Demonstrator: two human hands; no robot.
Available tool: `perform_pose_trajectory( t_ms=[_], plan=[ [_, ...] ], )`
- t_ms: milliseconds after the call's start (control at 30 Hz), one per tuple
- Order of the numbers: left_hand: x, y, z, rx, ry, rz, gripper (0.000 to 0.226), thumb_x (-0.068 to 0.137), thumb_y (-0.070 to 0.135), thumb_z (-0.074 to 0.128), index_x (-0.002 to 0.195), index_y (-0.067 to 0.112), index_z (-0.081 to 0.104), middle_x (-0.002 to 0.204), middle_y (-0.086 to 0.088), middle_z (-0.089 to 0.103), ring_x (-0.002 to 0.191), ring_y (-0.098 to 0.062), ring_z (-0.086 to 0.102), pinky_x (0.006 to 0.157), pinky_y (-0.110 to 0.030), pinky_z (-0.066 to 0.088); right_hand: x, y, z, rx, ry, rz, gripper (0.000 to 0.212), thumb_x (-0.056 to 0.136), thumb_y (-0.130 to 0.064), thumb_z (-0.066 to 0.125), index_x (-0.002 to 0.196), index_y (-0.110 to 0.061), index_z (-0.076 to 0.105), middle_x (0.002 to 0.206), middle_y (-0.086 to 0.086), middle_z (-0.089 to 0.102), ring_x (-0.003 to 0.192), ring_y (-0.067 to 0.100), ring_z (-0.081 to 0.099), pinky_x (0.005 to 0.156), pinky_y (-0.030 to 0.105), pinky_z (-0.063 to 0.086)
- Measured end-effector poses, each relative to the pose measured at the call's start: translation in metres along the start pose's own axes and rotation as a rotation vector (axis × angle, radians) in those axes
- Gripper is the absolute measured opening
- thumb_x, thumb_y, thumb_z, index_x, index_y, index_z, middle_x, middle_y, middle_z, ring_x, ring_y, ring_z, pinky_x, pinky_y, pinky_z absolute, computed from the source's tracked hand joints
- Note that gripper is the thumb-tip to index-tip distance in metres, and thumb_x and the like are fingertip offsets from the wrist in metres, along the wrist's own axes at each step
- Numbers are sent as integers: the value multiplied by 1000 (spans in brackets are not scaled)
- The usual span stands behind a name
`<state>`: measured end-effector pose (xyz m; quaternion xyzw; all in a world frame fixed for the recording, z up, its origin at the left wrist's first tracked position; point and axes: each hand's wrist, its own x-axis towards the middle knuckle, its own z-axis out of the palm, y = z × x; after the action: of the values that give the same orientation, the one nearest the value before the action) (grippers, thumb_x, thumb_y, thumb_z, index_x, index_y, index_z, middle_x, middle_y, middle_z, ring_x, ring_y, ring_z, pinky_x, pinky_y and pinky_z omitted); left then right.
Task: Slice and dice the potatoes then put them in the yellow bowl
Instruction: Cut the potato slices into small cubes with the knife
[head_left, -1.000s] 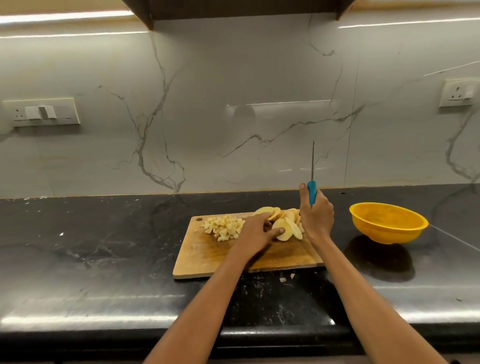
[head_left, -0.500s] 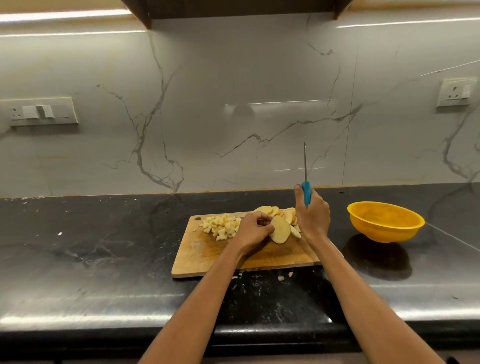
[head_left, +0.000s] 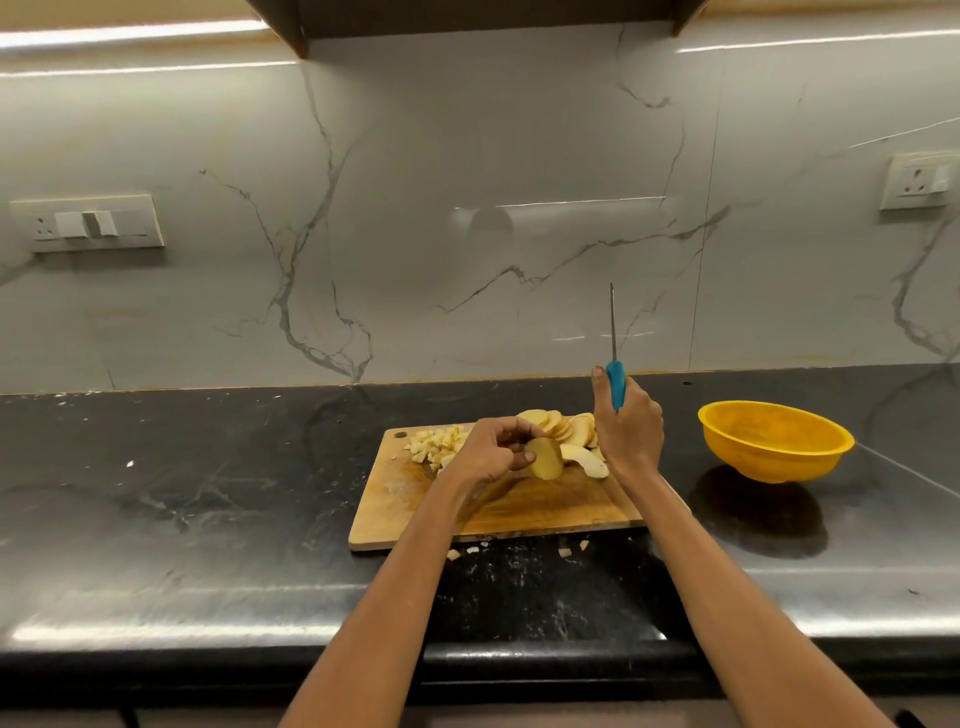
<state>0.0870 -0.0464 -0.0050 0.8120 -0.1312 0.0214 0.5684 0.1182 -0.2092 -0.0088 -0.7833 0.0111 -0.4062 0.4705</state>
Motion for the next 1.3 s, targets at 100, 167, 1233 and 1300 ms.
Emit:
perform_pose_trajectory(
  t_ms=[100, 167, 1233, 1300],
  plan=[
    [-1, -2, -3, 18, 3, 12, 30, 83, -16, 53, 92, 10, 65, 95, -2, 63, 95, -12, 57, 78, -20, 51, -1, 0, 0, 2, -2, 7, 40, 97, -46, 42, 84, -9, 53, 61, -5, 46, 52, 7, 45, 50, 15, 33],
    [0, -3, -4, 27, 20, 3, 36, 82, -20, 49, 81, 12, 64, 98, -2, 64, 96, -11, 57, 79, -18, 48, -1, 0, 0, 9, -1, 11, 40, 97, -45, 42, 84, -9, 54, 61, -5, 45, 52, 7, 45, 50, 15, 33],
    [-29, -7, -23, 259, -91, 107, 32, 75, 9, 74, 100, 26, 66, 114, 8, 60, 110, -8, 51, 97, -28, 39, -17, -6, -7, 50, -138, 27, 36, 99, -42, 39, 89, -10, 50, 66, -1, 48, 58, 11, 49, 55, 23, 43],
    [-35, -9, -23, 264, -57, 99, 31, 73, 19, 78, 102, 24, 68, 115, 8, 60, 116, -11, 49, 94, -26, 37, -21, -5, -7, 49, -163, 26, 34, 99, -41, 40, 88, -11, 50, 69, 2, 52, 60, 13, 52, 57, 24, 44]
  ],
)
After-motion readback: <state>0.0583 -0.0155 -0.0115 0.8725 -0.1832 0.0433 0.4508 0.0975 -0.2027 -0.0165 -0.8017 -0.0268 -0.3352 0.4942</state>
